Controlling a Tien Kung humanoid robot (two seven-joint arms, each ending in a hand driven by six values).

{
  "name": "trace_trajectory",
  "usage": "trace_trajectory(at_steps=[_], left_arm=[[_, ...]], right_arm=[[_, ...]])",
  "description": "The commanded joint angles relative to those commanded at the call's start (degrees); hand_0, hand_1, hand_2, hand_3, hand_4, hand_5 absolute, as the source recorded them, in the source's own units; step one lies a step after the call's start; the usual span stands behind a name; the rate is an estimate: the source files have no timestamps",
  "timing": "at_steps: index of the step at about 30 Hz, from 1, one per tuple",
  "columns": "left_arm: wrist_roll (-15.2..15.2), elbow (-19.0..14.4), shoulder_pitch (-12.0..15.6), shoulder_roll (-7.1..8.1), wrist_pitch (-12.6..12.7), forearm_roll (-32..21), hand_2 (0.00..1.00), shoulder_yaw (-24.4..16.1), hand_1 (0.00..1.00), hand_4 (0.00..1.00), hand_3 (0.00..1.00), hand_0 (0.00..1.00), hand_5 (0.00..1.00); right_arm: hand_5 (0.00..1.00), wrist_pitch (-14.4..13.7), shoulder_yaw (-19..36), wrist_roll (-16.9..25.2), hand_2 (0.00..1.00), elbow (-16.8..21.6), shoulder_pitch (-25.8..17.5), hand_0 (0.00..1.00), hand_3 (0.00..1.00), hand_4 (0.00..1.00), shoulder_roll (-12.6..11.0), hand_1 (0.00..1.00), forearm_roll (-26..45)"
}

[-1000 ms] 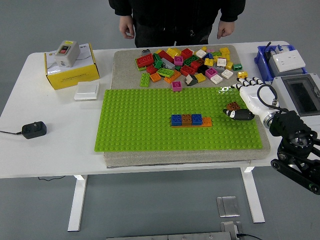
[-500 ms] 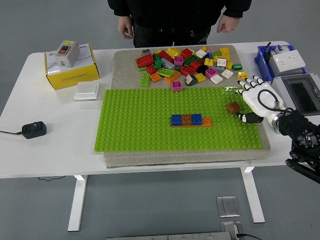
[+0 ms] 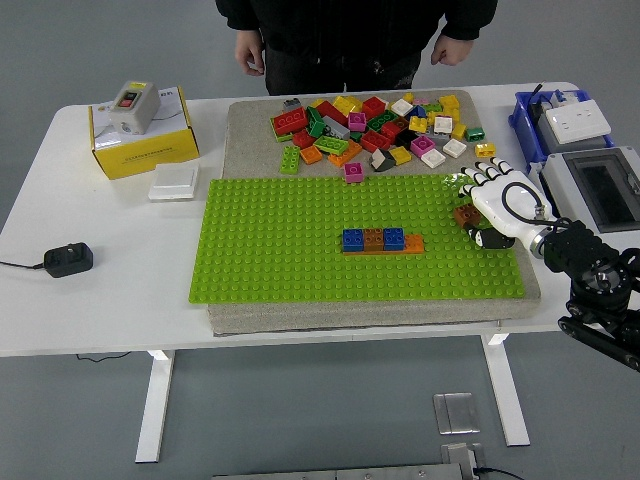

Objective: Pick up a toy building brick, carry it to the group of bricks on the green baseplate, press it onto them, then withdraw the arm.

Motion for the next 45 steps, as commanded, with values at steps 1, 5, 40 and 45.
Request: trace_trajectory(at_steps=[1, 5, 40, 45], left_arm=[[-0.02, 0.00, -0.02, 0.00, 0.02, -0.08, 0.575, 0.08, 0.602, 0.370, 0.685, 0.639, 0.740], [-0.06, 0.00, -0.02, 0.00, 0.07, -0.21, 0.575, 0.22, 0.602, 0.369, 0.685, 0.639, 0.740], [-0.20, 0.00, -0.04, -0.30, -0.06, 0.31, 0.574, 0.76, 0.602, 0.351, 0.682, 0.637, 0.748], [-0.21, 0.00, 0.00, -0.28, -0.07, 0.64, 0.574, 0.46, 0.602, 0.351, 0.682, 0.637, 0.748]], right_arm=[[0.395, 0.03, -0.14, 0.14, 0.998, -0.28, 0.04, 0.998, 0.737, 0.595, 0.12, 0.998, 0.21], [0.391, 0.11, -0.46, 0.52, 0.998, -0.94, 0.08, 0.998, 0.727, 0.590, 0.36, 0.998, 0.87], [0.397, 3.16, 1.13, 1.94, 0.998, 0.75, 0.82, 0.998, 0.699, 0.579, 0.43, 0.998, 8.84], [0.397, 3.26, 1.10, 1.74, 0.998, 0.76, 0.83, 0.998, 0.699, 0.579, 0.50, 0.998, 9.19]])
